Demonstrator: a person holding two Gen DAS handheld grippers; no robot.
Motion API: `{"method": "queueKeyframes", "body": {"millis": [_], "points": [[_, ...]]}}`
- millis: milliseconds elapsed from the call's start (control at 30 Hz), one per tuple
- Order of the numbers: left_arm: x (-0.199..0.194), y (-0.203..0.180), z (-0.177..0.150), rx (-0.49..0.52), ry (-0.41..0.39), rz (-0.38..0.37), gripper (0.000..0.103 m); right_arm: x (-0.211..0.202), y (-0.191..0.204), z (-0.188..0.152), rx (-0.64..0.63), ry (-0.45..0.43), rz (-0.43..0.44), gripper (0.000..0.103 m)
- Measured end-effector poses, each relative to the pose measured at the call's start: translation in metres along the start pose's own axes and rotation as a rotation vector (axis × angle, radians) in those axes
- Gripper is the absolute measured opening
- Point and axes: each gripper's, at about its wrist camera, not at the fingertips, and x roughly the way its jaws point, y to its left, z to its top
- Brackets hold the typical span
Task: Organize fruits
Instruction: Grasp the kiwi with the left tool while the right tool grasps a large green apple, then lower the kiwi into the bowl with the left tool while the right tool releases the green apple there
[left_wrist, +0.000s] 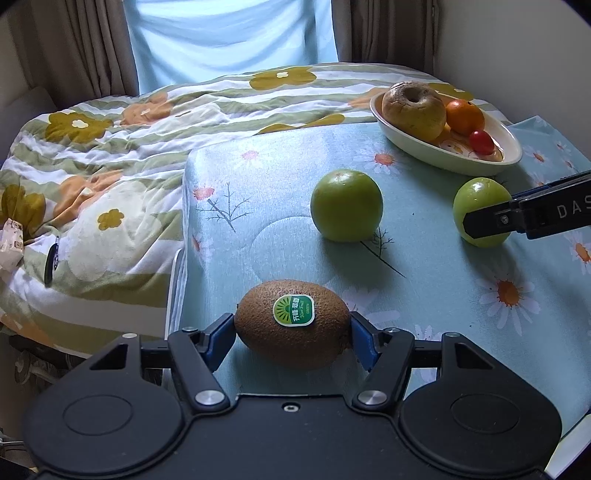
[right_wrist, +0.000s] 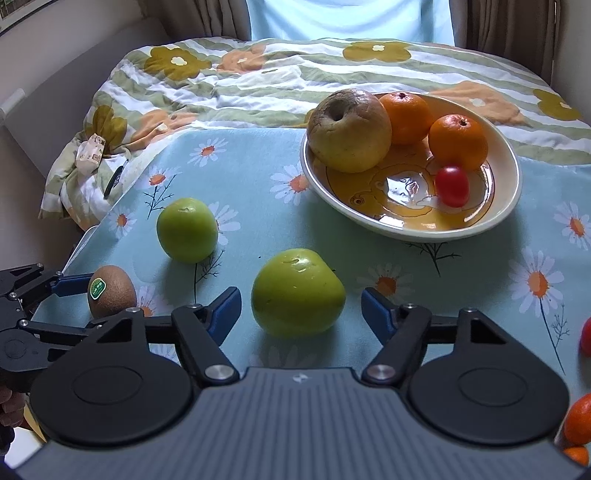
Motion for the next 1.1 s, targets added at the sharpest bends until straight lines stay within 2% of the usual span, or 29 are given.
{"method": "queueKeyframes", "body": {"millis": [200,233,267,300,467,833,1100], "points": [[-0.002,0.000,-0.001,-0.028,0.004,0.010,0.069,0.009,0.000,0.002,-0.006,-0.003,0.008,0.085],[-0.002,-0.001,-0.001,-0.032,0.004,0.013,0.069,0.009,0.000,0.002,-0.005,-0.004,0.009,0.083],[-0.003,-0.001,-0.001,-0.035,0.004,0.015,0.069,0.010,0.000,0.001,-0.006,-0.005,0.012,0.075],[-0.004,-0.002,-0.002,-0.040,0.004,0.018,0.069,0.011,-0.001,0.001,-0.010,-0.001,0.016,0.072],[-0.012,-0.005,-0.001,-0.059,-0.007,0.032,0.069,0.009,-0.001,-0.001,-0.037,-0.009,0.020,0.072],[-0.055,-0.026,0.016,-0.101,-0.081,0.062,0.069,-0.029,-0.012,-0.002,-0.081,-0.042,0.057,0.072],[-0.092,-0.056,0.037,-0.117,-0.143,0.043,0.069,-0.077,-0.030,0.006,-0.098,-0.086,0.051,0.072]]}}
